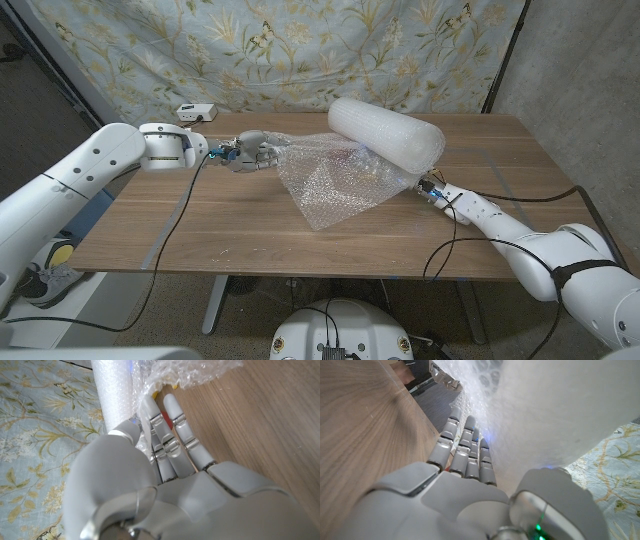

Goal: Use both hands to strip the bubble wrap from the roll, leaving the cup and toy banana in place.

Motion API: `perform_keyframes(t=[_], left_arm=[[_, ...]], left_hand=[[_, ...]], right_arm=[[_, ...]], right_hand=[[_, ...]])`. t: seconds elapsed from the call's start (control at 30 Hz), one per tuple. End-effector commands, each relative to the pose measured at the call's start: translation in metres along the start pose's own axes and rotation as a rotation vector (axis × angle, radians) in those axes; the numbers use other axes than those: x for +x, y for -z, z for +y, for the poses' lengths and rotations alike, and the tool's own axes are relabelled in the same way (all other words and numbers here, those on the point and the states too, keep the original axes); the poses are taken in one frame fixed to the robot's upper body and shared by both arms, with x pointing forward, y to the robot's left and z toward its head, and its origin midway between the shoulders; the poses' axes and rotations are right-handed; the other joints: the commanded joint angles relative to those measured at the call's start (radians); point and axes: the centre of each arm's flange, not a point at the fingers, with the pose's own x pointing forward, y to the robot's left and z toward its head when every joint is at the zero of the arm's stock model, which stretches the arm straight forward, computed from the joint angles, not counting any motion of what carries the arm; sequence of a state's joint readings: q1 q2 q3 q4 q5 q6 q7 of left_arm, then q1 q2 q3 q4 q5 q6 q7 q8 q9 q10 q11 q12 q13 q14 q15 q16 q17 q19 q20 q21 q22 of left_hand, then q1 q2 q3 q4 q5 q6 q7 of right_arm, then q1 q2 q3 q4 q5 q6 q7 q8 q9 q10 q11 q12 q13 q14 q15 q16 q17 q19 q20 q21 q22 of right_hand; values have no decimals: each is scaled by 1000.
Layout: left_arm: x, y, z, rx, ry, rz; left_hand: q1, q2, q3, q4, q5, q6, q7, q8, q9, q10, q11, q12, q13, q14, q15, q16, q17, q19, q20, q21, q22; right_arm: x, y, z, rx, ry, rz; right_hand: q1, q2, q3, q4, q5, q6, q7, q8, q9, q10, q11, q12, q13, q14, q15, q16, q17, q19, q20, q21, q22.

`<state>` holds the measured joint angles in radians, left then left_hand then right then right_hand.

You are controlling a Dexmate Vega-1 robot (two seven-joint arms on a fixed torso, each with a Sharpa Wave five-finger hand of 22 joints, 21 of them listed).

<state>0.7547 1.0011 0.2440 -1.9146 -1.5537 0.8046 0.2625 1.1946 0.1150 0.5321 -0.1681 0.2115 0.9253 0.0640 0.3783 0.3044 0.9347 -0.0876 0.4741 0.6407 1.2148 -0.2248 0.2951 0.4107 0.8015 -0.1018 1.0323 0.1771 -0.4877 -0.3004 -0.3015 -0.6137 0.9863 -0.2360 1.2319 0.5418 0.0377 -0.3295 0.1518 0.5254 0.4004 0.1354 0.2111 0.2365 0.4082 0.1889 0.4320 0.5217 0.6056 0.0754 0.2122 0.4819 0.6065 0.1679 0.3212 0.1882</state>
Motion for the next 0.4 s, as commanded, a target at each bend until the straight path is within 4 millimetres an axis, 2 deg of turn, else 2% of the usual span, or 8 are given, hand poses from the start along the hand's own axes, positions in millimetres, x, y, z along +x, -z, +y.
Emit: perform_keyframes(t=[0.03,0.4], left_arm=[[-2,-3,-4,15,4,-5],[-3,-4,-7,23,11,-7]], left_hand=[[-1,-9,8,2,7,3,1,-5,2,31,-27,-3,5,2,-1,-2,3,-2,-1,9,-1],[-2,-11,7,2,7,4,0,-6,2,34,-29,-5,5,3,-1,-4,2,-3,0,11,-2]], right_arm=[[-4,0,1,-3,-1,-10],[-6,-1,2,-6,-4,-13]], right_hand=[[-9,-1,-3,-8,5,0,-7,6,2,-4,0,-4,5,-2,1,8,1,-5,4,-1,5],[-10,-1,-3,-8,6,0,-7,7,0,-5,-2,-9,6,-3,0,10,0,-3,4,-3,6]])
